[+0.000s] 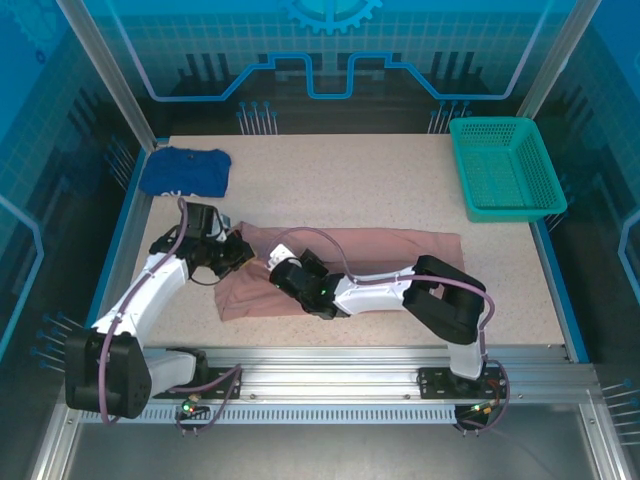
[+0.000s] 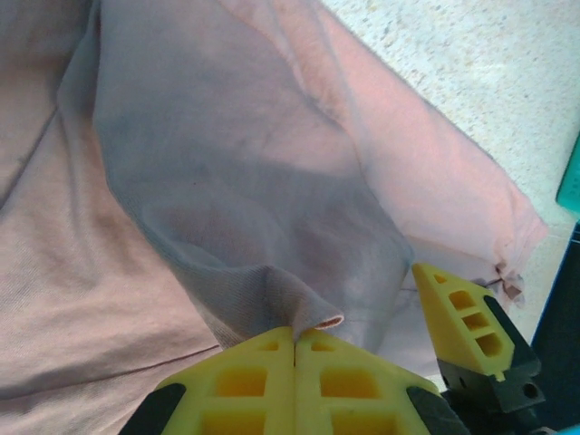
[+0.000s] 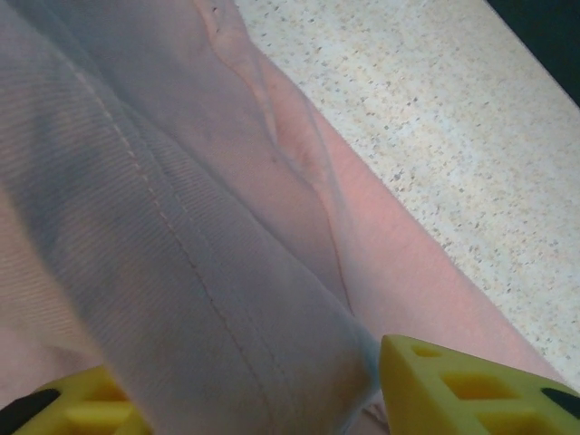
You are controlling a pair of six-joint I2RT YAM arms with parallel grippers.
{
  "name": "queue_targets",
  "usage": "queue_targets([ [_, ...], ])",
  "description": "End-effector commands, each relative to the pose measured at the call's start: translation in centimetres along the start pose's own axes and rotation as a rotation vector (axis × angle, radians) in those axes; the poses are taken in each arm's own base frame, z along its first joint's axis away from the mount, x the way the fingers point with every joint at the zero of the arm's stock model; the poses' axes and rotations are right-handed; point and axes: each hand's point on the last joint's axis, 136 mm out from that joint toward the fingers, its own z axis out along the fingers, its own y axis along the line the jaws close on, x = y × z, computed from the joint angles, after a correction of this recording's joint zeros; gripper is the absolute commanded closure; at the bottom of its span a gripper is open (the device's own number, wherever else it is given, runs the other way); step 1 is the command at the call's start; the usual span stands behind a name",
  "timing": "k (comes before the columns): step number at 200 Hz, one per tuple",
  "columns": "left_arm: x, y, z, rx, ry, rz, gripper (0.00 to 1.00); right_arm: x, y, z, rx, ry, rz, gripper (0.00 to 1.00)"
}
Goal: Fold the inside-out t-shirt
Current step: Smooth out the T-shirt at the center of the table.
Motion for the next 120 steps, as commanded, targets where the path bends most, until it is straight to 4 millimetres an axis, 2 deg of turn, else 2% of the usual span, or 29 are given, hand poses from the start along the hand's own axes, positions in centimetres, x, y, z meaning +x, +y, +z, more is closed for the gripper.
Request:
queue_targets([
  [1,1.5,1.6,0.6,-0.038,0.039,-0.003,1.00,-0.5,1.2,-2.0,-0.091,-0.029,0.003,0.53],
  [17,2.3,2.3,1.0,-0.041,0.053,-0.024,1.00,0.4,1.3,-2.7,-0.120,-0.012,-0.006,0.57],
  [31,3.4,3.0,1.2,-0.043,0.073,-0.041,0.94,1.2,1.4,-3.4,-0.158,0.005,-0.009,0.59],
  [46,4.2,3.5,1.1,-0.048,0.078,-0.050,0.80,2.1,2.1,-4.5,-0.237,0.025,-0.018,0.59],
  [57,4.3,3.9,0.8,-0.063,0.065,-0.048,0.74,2.9,2.6,-5.2,-0.291,0.047,-0.030,0.57],
  [80,3.4,4.4,0.0,-0.105,-0.003,-0.022,0.57,3.9,2.6,-6.8,-0.364,0.066,-0.062,0.49],
  [96,2.2,4.2,-0.3,-0.111,-0.060,-0.001,0.48,3.3,1.8,-7.6,-0.428,0.049,-0.030,0.44],
  [120,0.1,2.1,0.3,-0.032,-0.123,0.016,0.45,0.7,0.4,-7.3,-0.514,-0.003,0.130,0.40],
])
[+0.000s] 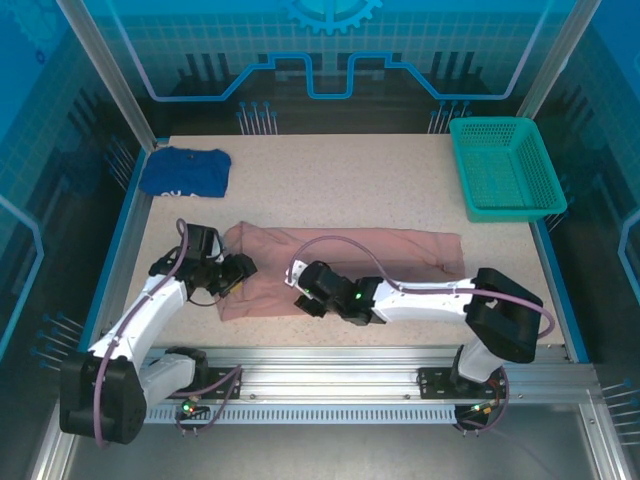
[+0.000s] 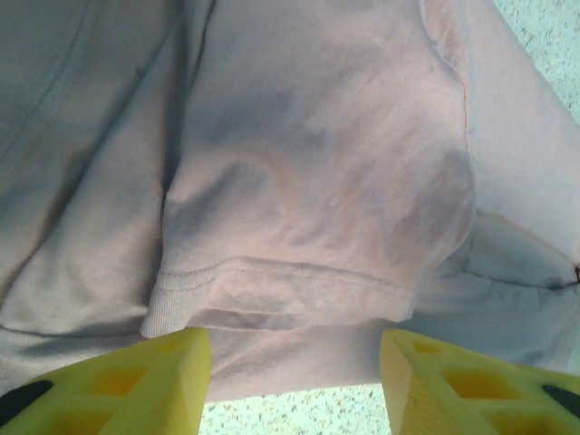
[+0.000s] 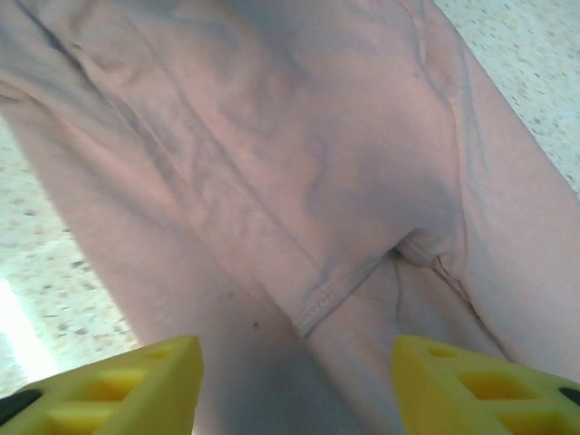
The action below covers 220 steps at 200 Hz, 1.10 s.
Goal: Fold the inside-out t-shirt
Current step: Smooth out the T-shirt at the center of the table, then fold the T-shirt at the center of the table.
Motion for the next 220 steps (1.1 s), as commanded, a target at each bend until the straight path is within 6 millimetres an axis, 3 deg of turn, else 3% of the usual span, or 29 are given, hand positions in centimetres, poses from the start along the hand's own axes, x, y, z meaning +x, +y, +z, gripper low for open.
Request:
queue_targets([
  [1,-2.5,-2.0,0.1,0.056,-0.093,0.019,0.45,-1.9,-0.7,-0.6,-0.131,-0.060,0.127,0.40],
  [25,-3.7,-4.4,1.7,0.121,-0.095,0.061,0.44,-3.7,-1.7,1.5,-0.192,-0.059,0.290,0.40],
  [43,-4.6,-4.8,3.5,0.104,-0.093,0.082,0.44,-3.9,-2.3,3.8,-0.199,-0.018,0.388,0.44],
  [75,-5.2,-2.5,6.8,0.009,-0.063,0.075,0.44,-1.6,-3.4,7.6,-0.218,0.081,0.555,0.51],
  [107,-5.9,-0.9,7.5,-0.057,-0.084,0.094,0.43,1.6,-2.7,9.9,-0.254,0.224,0.597,0.56],
  [125,-6.6,-0.6,6.6,-0.064,-0.117,0.093,0.42,2.4,-2.7,9.6,-0.264,0.266,0.594,0.58],
  [142,-7.6,0.3,5.2,-0.081,-0.174,0.081,0.40,1.8,-3.4,8.3,-0.260,0.244,0.578,0.57],
  [176,-9.2,2.6,2.8,-0.125,-0.270,0.037,0.21,-0.5,-4.3,5.4,-0.301,0.155,0.567,0.48],
  [198,-9.7,4.1,2.3,-0.177,-0.278,0.023,0.11,-1.2,-4.5,4.8,-0.310,0.132,0.563,0.46],
  [220,-9.8,4.4,3.2,-0.209,-0.230,0.046,0.02,-1.0,-4.7,5.0,-0.322,0.127,0.574,0.46],
])
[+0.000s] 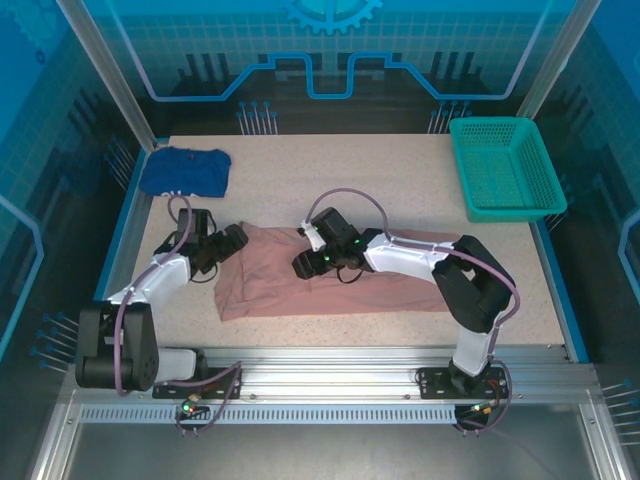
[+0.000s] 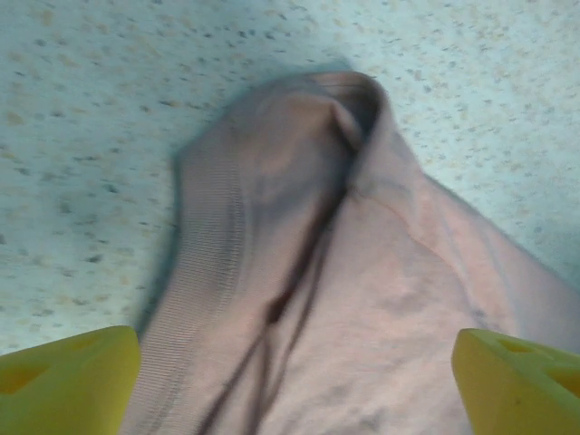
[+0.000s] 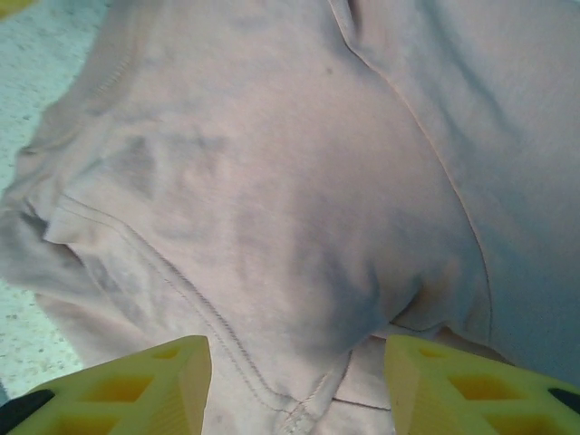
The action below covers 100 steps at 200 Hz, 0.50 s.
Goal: Fold the inside-out t-shirt
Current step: Fold the T-shirt at the center of the table.
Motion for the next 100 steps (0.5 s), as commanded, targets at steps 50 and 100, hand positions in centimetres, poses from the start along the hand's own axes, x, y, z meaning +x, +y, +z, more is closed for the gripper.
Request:
queue_targets([
  [50,2.2,1.3,3.2,-0.105,0.186,0.099,0.01,0.8,-1.5,-1.1,-0.040,-0.006,0.036,0.46],
  [100,5.2,-0.6,4.6,-0.078,0.290,0.218,0.05,1.8,-2.8,-1.4,-0.028,-0.011,0.092,0.46],
])
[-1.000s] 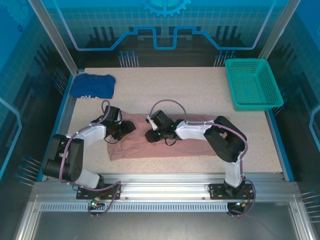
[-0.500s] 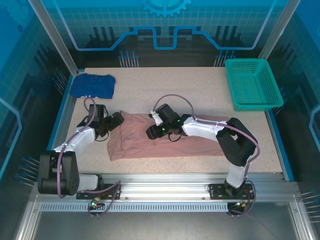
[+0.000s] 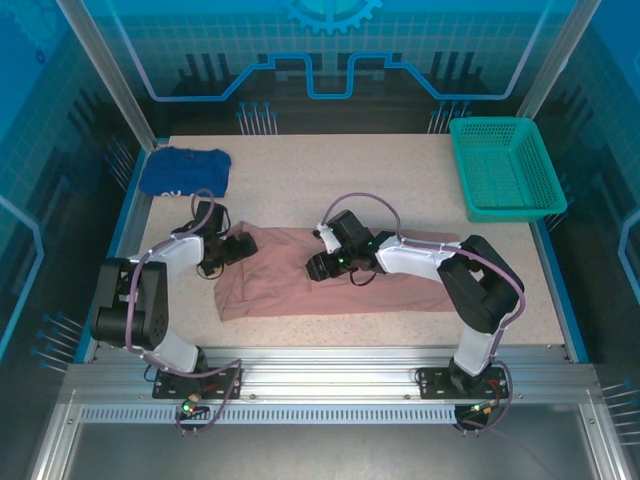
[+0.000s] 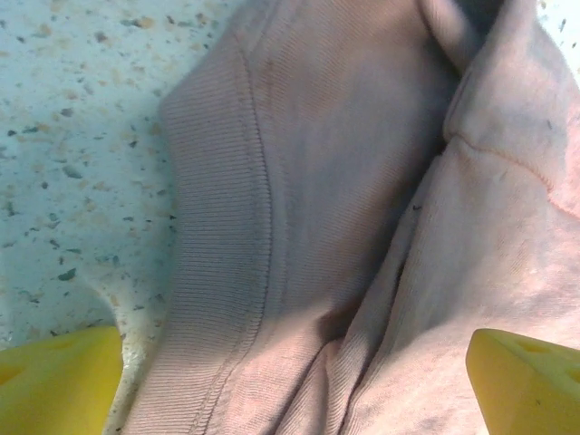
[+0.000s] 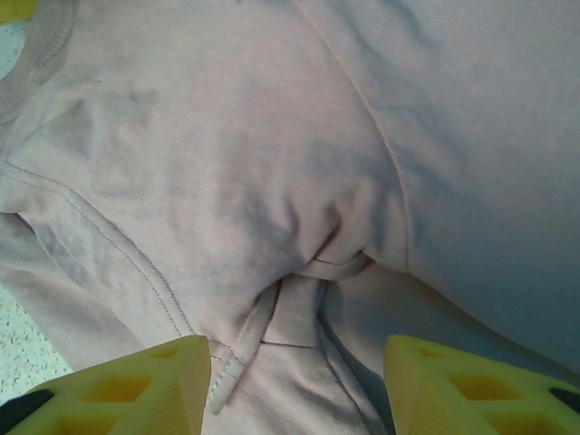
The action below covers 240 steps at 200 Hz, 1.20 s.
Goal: Fold the inside-out t-shirt
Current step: Fold the T-shirt at the center of the table.
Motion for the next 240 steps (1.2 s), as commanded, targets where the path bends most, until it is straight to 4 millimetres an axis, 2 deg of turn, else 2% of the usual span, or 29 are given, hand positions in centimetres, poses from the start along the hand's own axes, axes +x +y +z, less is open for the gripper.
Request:
queue_targets([
  [1,2.2,-2.3,0.8,0.068,0.091,0.081,0.06,-0.6,0.3,-1.0,-0.028,-0.036,0.017,0.46],
  [43,4.4,-4.3,1.0,0.111,0.131,0.141,0.12,-0.4,-0.1,-1.0,-0.013,-0.032,0.022,0.46],
  [92,6.1,-5.2,1.3,0.155,0.161,0.169,0.23,-0.2,-0.3,-0.9,-0.005,-0.026,0.025,0.46],
  [171,7.0,-7.6,1.1,0.276,0.169,0.194,0.56,0.2,-0.8,-0.8,0.010,-0.019,0.032,0.47],
  [210,6.9,-7.7,1.2,0.289,0.161,0.195,0.68,0.3,-0.9,-0.6,0.013,-0.014,0.035,0.47],
  [240,6.6,-7.5,1.2,0.283,0.130,0.205,0.89,0.2,-0.9,-0.8,0.023,-0.012,0.034,0.47],
])
